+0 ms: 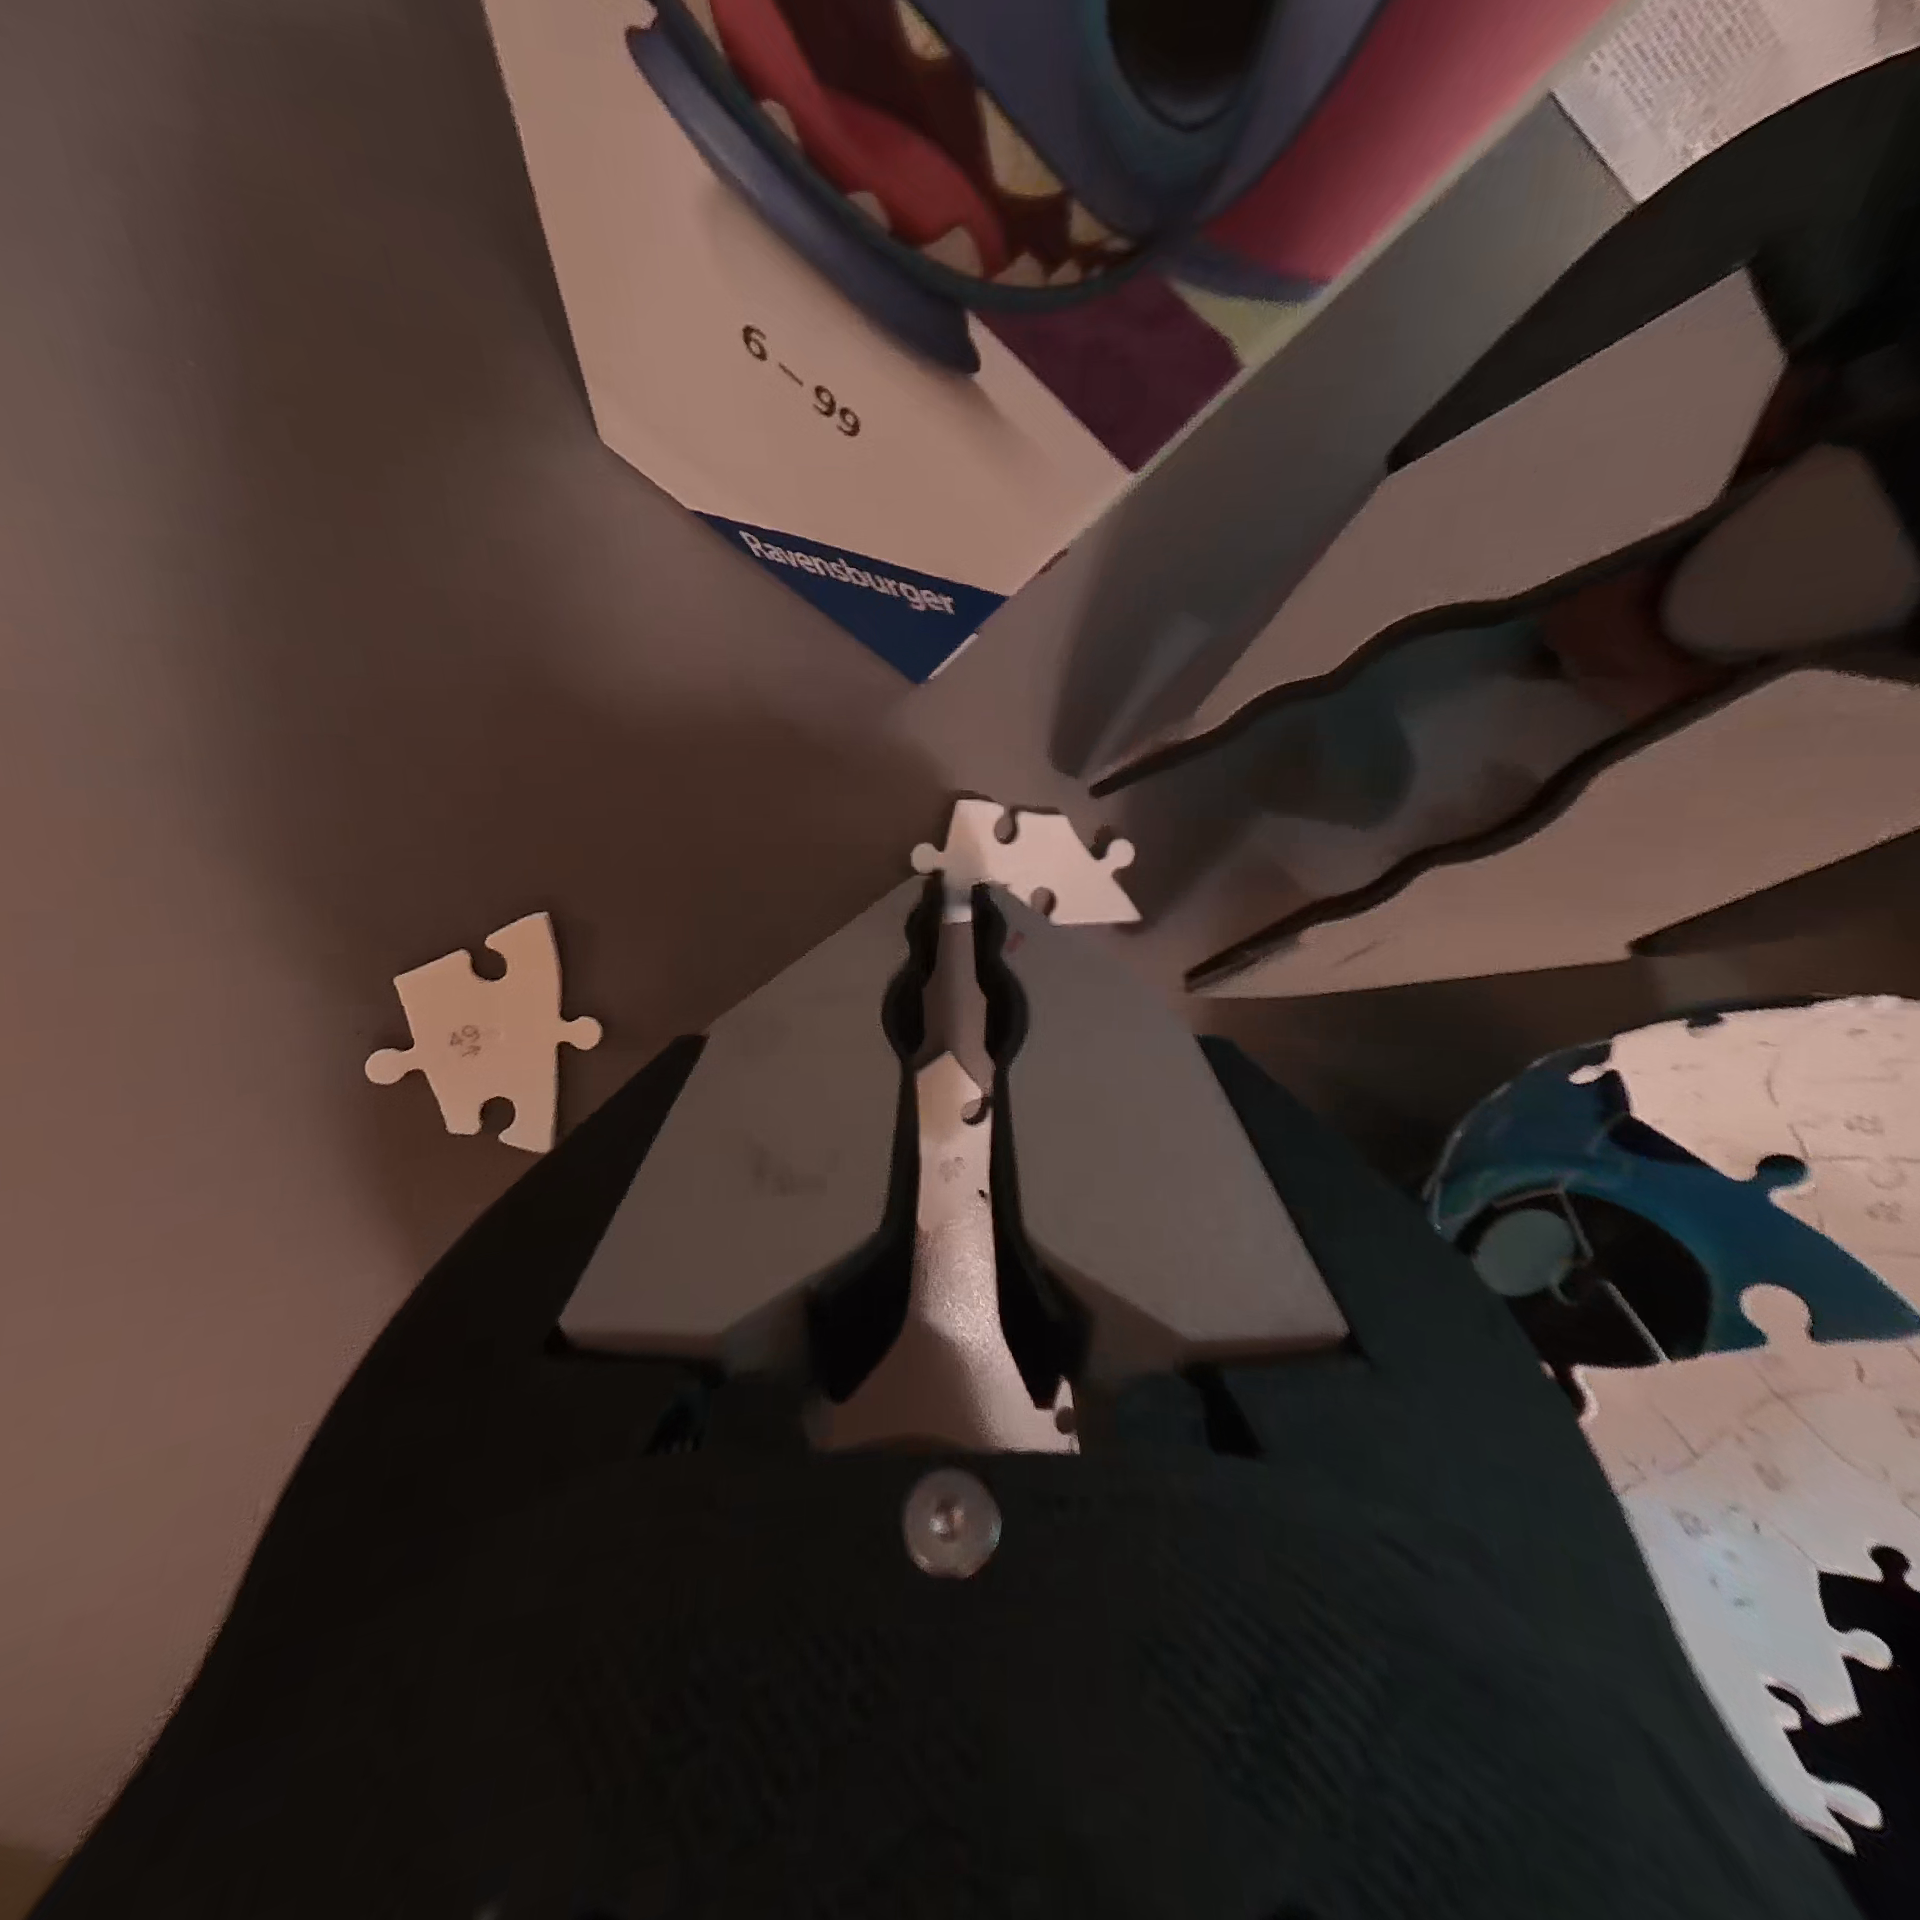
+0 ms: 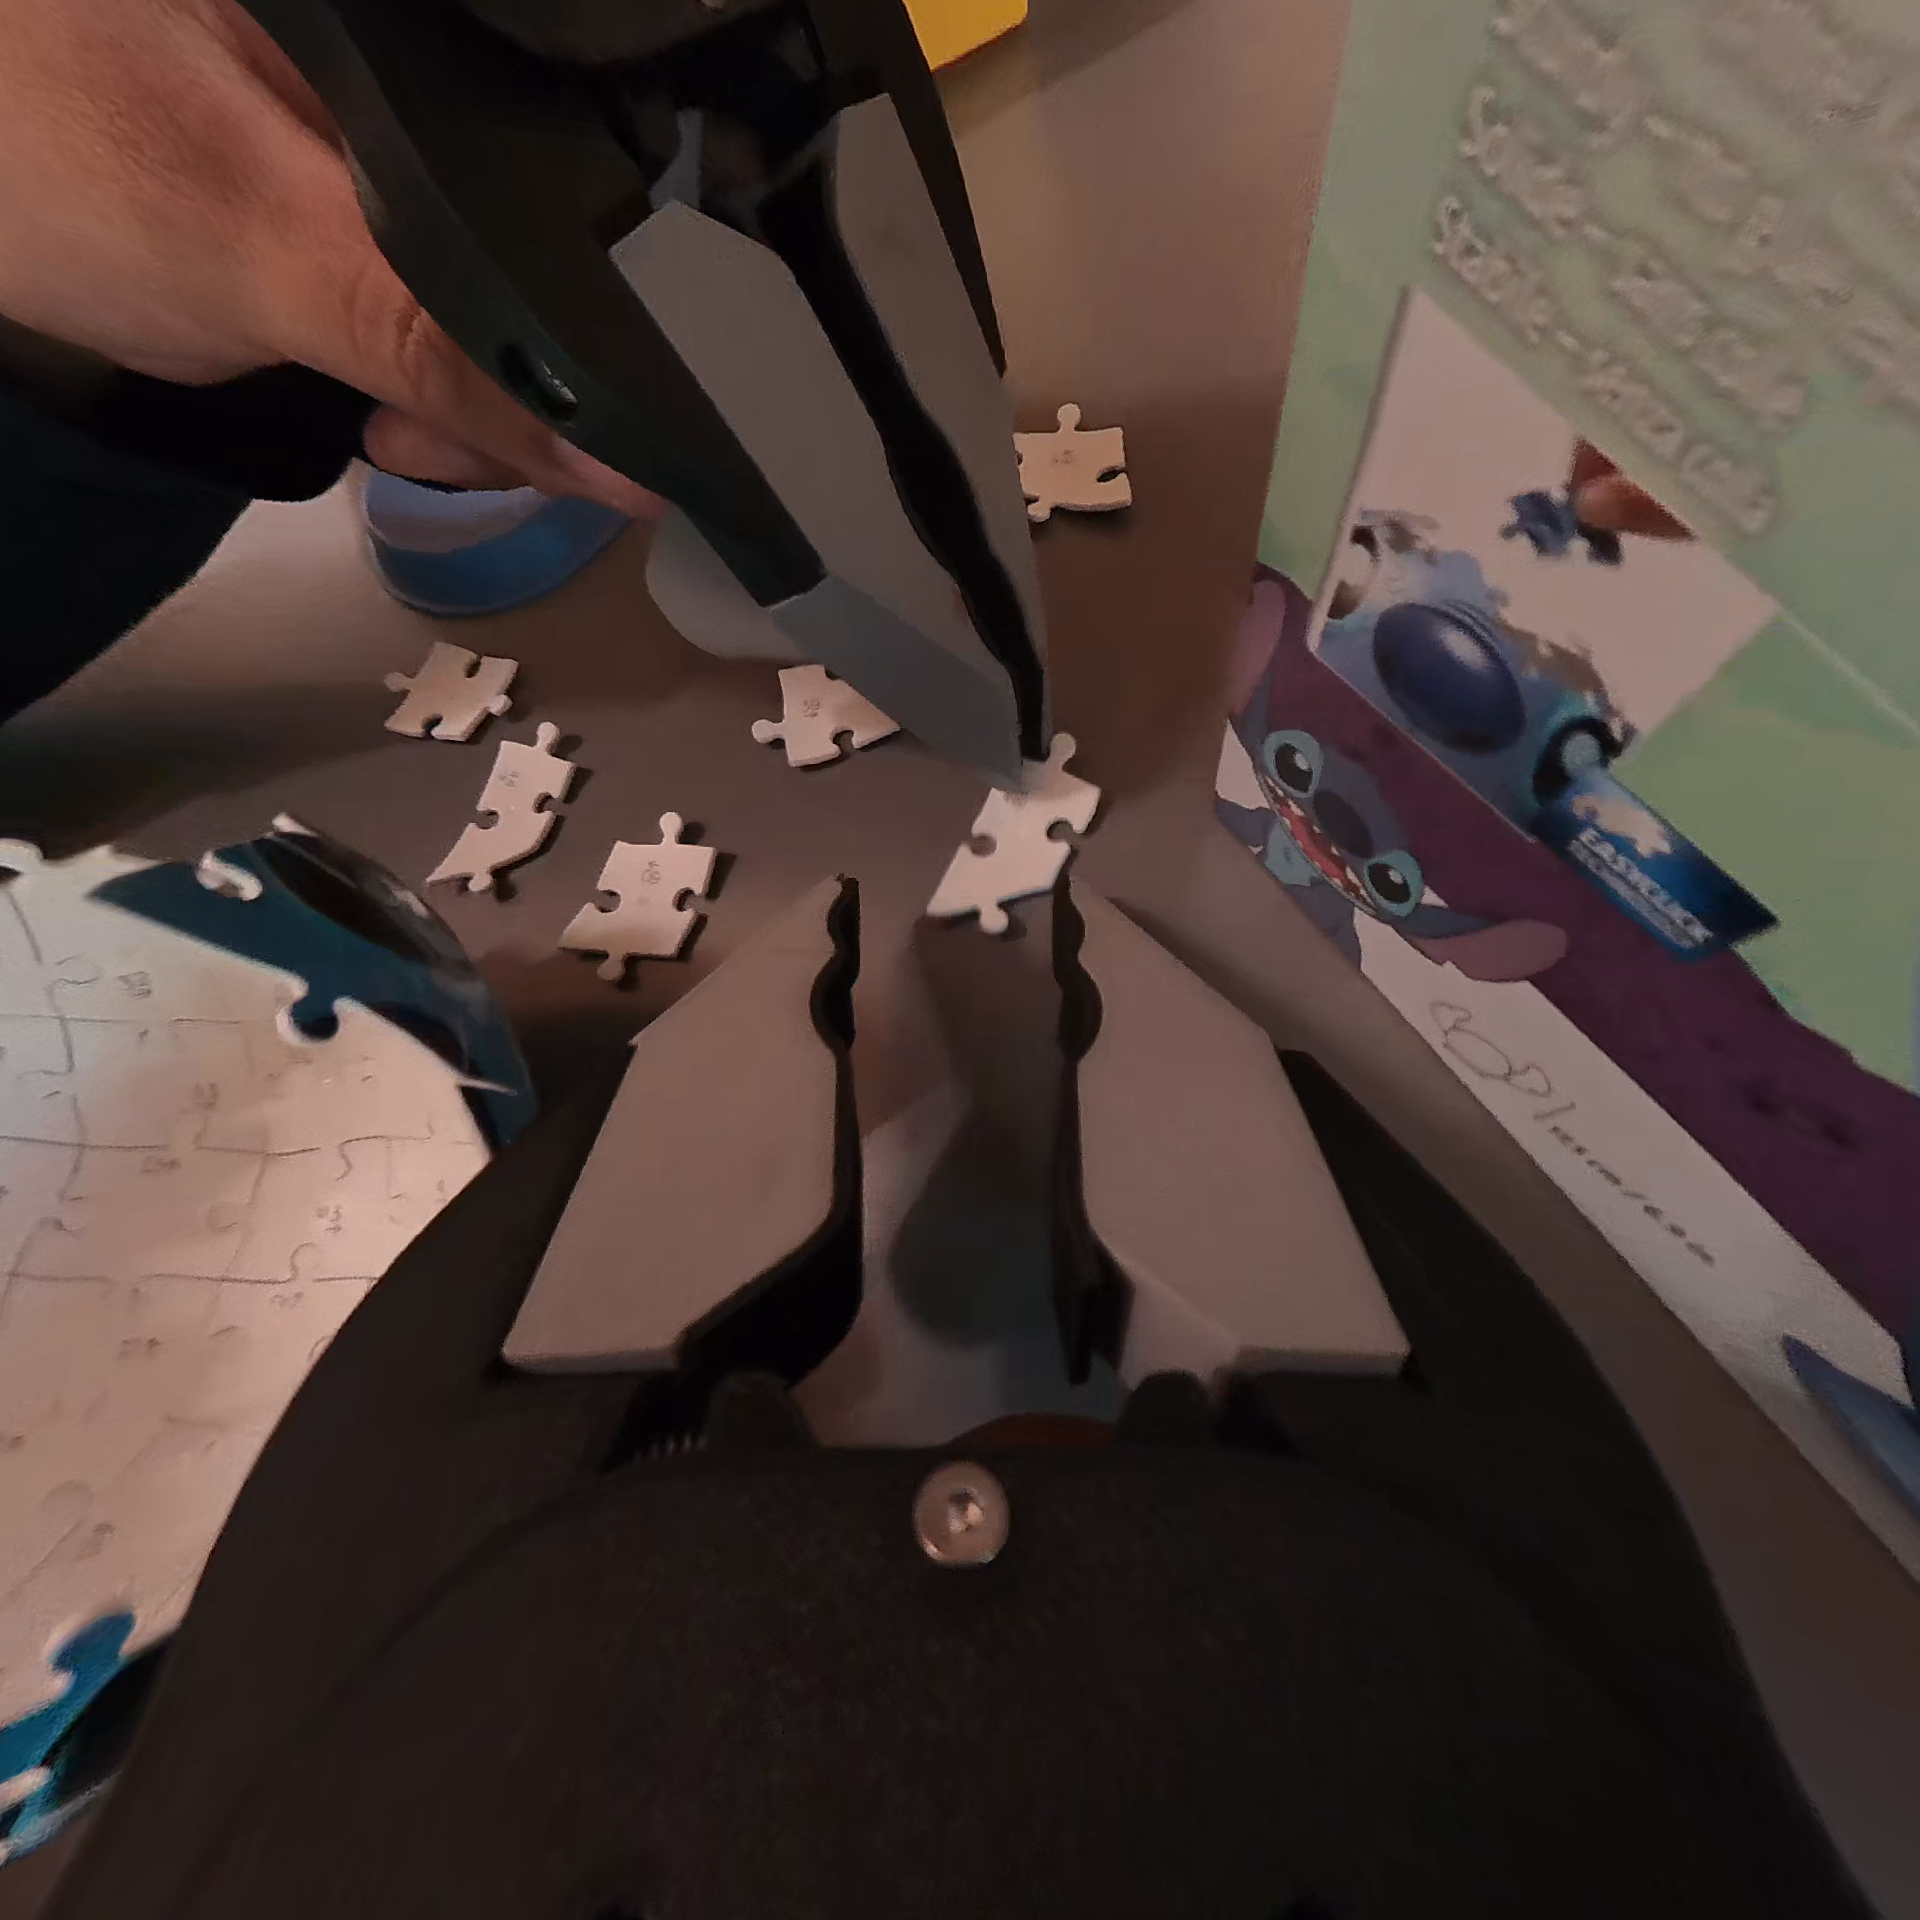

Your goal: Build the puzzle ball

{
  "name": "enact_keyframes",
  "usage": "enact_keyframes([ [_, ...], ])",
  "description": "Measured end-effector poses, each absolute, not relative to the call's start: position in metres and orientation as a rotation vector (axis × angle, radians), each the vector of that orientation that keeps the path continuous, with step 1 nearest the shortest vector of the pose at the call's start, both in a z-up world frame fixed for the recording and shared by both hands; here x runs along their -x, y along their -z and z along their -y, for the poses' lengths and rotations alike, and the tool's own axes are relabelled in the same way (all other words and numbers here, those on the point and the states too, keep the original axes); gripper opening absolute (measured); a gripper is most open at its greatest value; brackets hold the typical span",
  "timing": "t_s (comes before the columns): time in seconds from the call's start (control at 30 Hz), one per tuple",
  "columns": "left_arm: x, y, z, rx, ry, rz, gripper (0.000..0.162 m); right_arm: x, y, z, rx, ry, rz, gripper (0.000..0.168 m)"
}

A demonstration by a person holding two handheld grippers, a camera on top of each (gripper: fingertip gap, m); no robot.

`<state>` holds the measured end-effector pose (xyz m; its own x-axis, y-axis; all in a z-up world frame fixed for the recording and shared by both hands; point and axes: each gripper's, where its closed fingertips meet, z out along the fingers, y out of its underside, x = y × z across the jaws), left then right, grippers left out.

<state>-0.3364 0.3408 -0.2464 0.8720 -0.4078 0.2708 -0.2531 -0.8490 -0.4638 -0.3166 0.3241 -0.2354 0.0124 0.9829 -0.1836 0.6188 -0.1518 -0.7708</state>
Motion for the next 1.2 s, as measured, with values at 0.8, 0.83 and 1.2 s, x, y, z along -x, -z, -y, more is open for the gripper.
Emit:
enact_keyframes([
  [0.8, 0.331, 0.235, -0.339, 2.566, 0.727, -0.427, 0.008, 0.319, 0.245, -0.337, 1.784, -0.772, 1.665, 0.0],
  [0.83, 0.331, 0.237, -0.339, 2.571, 0.72, -0.428, 0.009, 0.318, 0.245, -0.338, 1.779, -0.769, 1.66, 0.0],
  [1.2, 0.329, 0.247, -0.332, 2.622, 0.734, -0.459, 0.0, 0.317, 0.245, -0.32, 1.718, -0.811, 1.755, 0.039],
])
